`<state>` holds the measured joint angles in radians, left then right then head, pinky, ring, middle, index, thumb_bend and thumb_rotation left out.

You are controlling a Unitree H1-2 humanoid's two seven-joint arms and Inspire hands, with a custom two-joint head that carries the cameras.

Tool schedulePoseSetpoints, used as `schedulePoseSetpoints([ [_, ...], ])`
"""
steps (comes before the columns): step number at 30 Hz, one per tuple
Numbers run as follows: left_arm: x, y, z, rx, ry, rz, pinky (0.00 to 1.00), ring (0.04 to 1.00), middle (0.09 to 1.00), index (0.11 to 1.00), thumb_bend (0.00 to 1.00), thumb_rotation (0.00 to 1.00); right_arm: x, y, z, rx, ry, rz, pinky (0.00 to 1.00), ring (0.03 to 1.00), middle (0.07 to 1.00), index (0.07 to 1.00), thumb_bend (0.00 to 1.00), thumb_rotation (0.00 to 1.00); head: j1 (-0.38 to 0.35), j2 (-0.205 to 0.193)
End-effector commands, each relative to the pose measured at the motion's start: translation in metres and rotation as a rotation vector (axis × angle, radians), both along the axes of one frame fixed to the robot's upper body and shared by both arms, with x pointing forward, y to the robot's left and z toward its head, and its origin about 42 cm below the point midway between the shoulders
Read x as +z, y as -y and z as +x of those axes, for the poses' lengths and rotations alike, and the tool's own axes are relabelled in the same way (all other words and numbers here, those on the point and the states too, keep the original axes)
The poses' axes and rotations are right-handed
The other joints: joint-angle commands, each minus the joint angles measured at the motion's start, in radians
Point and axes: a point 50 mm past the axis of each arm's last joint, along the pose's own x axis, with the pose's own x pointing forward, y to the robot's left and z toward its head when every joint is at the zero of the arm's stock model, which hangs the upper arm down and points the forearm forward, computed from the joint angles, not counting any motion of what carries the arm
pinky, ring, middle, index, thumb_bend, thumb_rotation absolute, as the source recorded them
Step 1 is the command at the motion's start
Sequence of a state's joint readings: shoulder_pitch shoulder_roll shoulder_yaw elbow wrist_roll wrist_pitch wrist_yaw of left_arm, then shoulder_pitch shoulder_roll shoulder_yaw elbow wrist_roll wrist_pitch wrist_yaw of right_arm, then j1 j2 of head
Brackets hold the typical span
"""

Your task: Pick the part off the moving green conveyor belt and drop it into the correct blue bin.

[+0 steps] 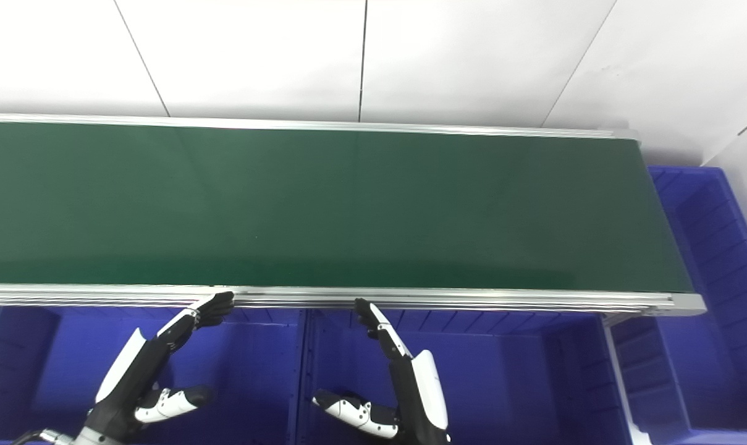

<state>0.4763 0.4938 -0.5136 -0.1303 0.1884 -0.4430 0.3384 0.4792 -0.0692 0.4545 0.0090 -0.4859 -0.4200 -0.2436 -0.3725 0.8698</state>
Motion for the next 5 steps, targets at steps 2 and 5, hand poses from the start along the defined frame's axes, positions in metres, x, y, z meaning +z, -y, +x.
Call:
schedulePoseSetpoints([
  [2,0.0075,-0.0080,0.0038,-0.009,0.048,0.006,0.83,0.848,0.865,0.870,0.74,0.85,0.0057,-0.0142,0.0012,0.013,0.028,0.024,0.77,0.833,0.871,0.913,0.73,0.53,-0.007,0.000],
  [5,0.0075,-0.0069,0.0020,-0.001,0.039,-0.010,0.83,0.848,0.861,0.864,0.72,0.83,0.0062,-0.0158,0.0006,0.007,0.026,0.030,0.77,0.832,0.867,0.913,0.73,0.53,0.042,0.004],
])
